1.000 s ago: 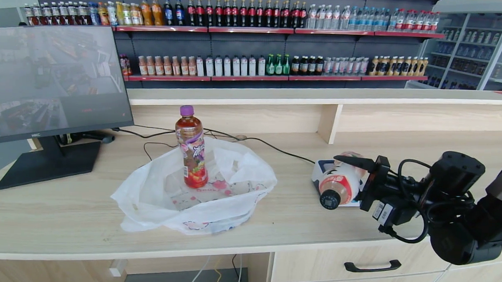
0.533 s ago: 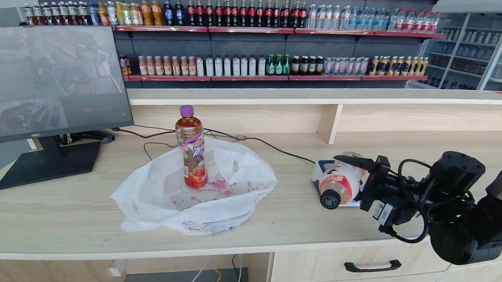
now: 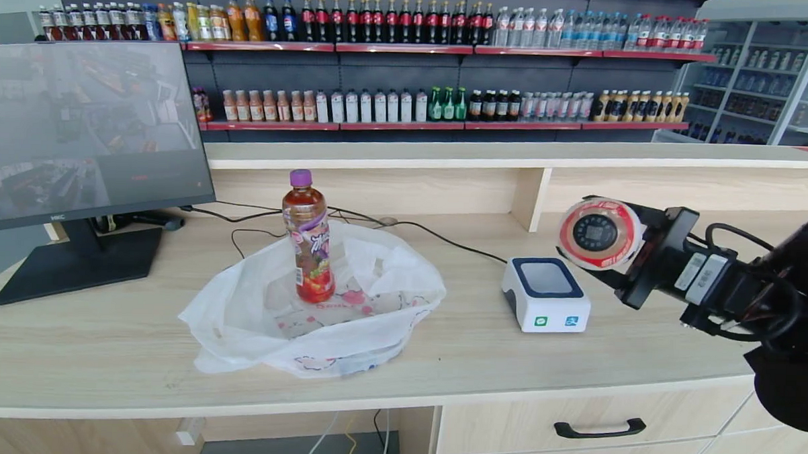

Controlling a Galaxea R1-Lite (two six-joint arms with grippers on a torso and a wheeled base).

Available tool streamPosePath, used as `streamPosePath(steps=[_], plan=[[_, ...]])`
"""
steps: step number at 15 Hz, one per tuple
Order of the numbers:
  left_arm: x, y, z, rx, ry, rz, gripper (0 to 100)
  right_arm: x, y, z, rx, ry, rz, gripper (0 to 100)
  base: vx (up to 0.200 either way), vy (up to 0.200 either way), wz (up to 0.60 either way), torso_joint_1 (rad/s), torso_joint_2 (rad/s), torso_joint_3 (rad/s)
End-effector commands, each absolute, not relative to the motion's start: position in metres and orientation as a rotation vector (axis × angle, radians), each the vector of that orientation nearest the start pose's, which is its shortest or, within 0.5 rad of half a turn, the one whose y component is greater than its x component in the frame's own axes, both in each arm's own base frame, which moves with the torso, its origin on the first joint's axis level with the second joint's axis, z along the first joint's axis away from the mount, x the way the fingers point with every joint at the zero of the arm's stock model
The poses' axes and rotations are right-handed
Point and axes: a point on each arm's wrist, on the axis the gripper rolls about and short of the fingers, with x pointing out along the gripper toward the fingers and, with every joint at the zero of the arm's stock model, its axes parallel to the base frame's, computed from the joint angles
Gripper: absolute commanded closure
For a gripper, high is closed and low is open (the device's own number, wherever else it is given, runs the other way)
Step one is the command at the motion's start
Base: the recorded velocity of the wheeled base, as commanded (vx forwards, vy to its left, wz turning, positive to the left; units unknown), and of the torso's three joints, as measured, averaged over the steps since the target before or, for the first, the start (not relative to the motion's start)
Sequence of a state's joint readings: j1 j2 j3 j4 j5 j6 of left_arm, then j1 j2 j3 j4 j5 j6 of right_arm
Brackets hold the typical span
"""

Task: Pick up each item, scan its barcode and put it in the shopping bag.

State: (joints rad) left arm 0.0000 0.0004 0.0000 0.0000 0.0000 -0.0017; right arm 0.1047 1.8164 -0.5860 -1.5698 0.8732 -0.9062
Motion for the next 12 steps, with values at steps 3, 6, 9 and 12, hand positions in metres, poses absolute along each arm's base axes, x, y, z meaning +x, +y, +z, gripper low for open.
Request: streamPosePath(steps=[3,6,9,12], plan=[[-0.023,0.000,0.075,-0.002,0.000,0.000,0,0.234,0.058,0.214,-0.677,-0.682,0.676,100,0.000,0.000,0.00,0.000,0.00,0.000],[-0.023,0.000,0.075,-0.002,0.000,0.000,0,0.212,0.100,0.229,-0.390,-0.650,0.604,100,0.000,0.000,0.00,0.000,0.00,0.000],[-0.023,0.000,0.075,-0.002,0.000,0.000,0,0.210,0.110,0.229,-0.149,-0.547,0.464,100,0.000,0.000,0.00,0.000,0.00,0.000],[-0.023,0.000,0.075,0.002,0.000,0.000,0,0.210,0.107,0.173,-0.021,-0.259,0.413,100,0.000,0.000,0.00,0.000,0.00,0.000]])
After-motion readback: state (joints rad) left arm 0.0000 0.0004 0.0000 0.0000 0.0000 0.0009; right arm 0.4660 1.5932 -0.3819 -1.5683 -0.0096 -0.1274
